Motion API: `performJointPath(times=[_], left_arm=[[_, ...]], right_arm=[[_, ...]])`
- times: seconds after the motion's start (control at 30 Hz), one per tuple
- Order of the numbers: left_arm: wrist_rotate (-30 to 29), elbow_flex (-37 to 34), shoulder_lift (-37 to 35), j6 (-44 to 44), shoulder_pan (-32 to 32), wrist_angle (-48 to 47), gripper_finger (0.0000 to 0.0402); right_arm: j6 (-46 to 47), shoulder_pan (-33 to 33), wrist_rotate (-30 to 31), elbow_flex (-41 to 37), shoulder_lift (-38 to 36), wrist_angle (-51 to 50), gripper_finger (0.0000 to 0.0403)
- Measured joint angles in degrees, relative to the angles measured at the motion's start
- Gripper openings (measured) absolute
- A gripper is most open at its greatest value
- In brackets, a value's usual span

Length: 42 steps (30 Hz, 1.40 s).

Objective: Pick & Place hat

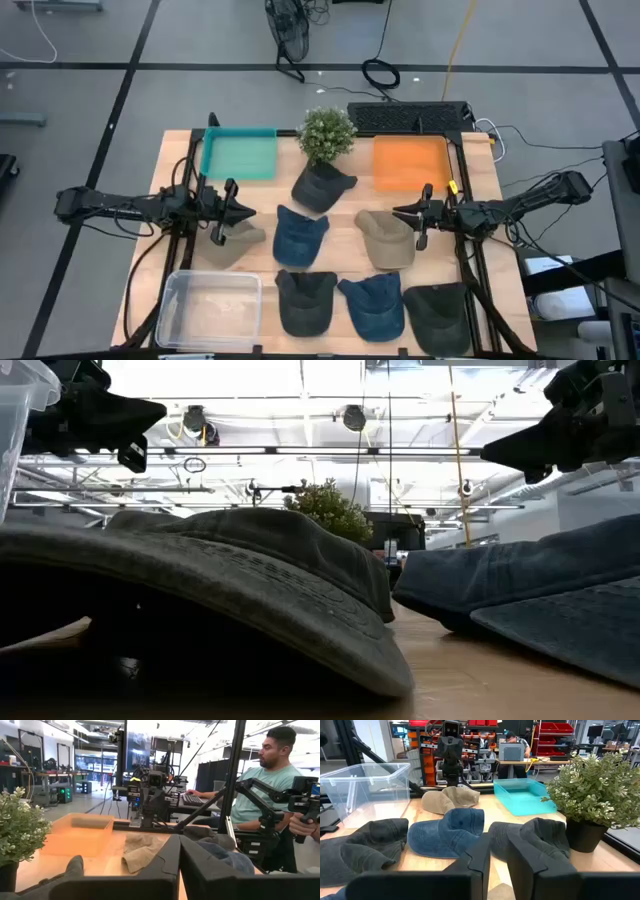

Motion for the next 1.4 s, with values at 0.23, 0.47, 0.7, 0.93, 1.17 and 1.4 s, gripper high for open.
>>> performJointPath(times=[0.23,0.47,0.7,0.93,1.17,1.4], left_arm=[[-0.04,0.0,0.0,0.02,0.0,0.01,0.0029],[-2.5,0.0,0.0,0.04,0.0,0.02,0.0005],[-4.85,0.0,0.0,0.15,0.0,0.0,0.0035],[-6.53,0.0,0.02,0.24,0.0,0.24,0.0066],[-6.53,0.0,0.02,1.12,-0.02,0.52,0.0087],[-6.45,0.0,0.02,1.13,-0.02,0.52,0.0088]], right_arm=[[0.39,-0.02,-1.04,0.04,0.0,-0.02,0.0017],[-0.08,0.0,-1.77,0.07,0.66,0.12,0.0001],[-0.76,0.08,-4.96,0.07,2.76,0.03,0.0003],[1.28,0.48,-5.87,0.16,7.94,-0.92,0.0046],[7.08,1.42,-6.14,7.21,12.32,-12.43,0.0126],[13.29,1.44,-9.88,22.55,21.53,-36.04,0.0144]])
